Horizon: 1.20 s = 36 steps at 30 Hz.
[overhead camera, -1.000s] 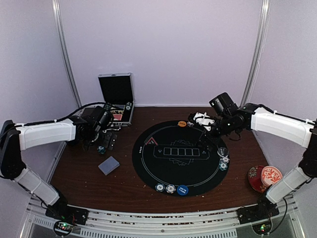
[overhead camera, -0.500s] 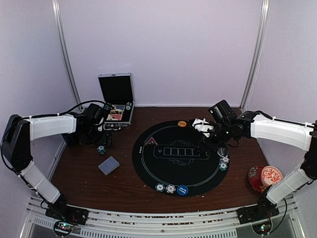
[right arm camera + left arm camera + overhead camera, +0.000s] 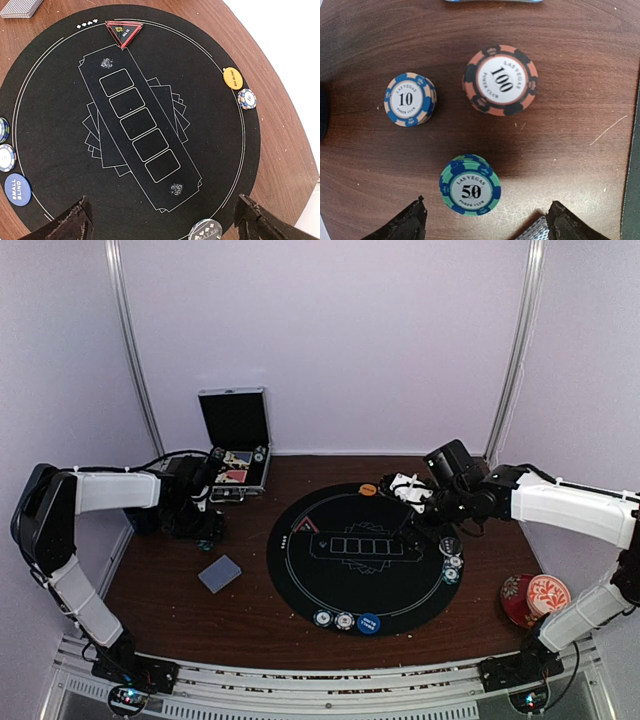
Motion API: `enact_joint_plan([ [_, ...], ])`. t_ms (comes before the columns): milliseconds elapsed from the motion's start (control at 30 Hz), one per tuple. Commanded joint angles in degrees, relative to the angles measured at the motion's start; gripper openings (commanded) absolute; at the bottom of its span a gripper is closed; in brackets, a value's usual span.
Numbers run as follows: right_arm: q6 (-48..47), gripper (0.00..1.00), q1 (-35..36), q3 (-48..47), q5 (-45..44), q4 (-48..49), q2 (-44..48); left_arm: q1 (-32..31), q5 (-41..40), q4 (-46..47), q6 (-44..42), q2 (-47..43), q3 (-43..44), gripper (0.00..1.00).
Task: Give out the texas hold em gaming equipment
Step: Pick up the pile of poker chips from the pile of poker chips.
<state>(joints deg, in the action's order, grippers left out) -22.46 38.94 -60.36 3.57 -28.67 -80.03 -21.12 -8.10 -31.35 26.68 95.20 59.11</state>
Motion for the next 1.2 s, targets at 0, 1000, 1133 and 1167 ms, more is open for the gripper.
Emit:
enact_joint_plan([
  [0, 0.6, 0.99, 0.7, 1.0, -1.6, 1.3, 1.5, 1.1, 0.4, 1.6, -0.6, 0.9, 0.5, 0.86],
  [1000, 0.4, 0.99, 2.2, 1.7, -3.5, 2.1, 1.2, 3.0, 2.2, 2.3, -1.9, 3.8, 1.4, 0.66],
  [1133, 0.4, 0.99, 2.3, 1.8, -3.6, 2.2, 1.2, 3.1, 2.2, 2.4, -2.0, 3.9, 1.4, 0.63],
  [1167, 0.4, 0.99, 2.3, 1.8, -3.6, 2.3, 1.3, 3.0, 2.2, 2.4, -2.0, 3.9, 1.4, 0.62],
])
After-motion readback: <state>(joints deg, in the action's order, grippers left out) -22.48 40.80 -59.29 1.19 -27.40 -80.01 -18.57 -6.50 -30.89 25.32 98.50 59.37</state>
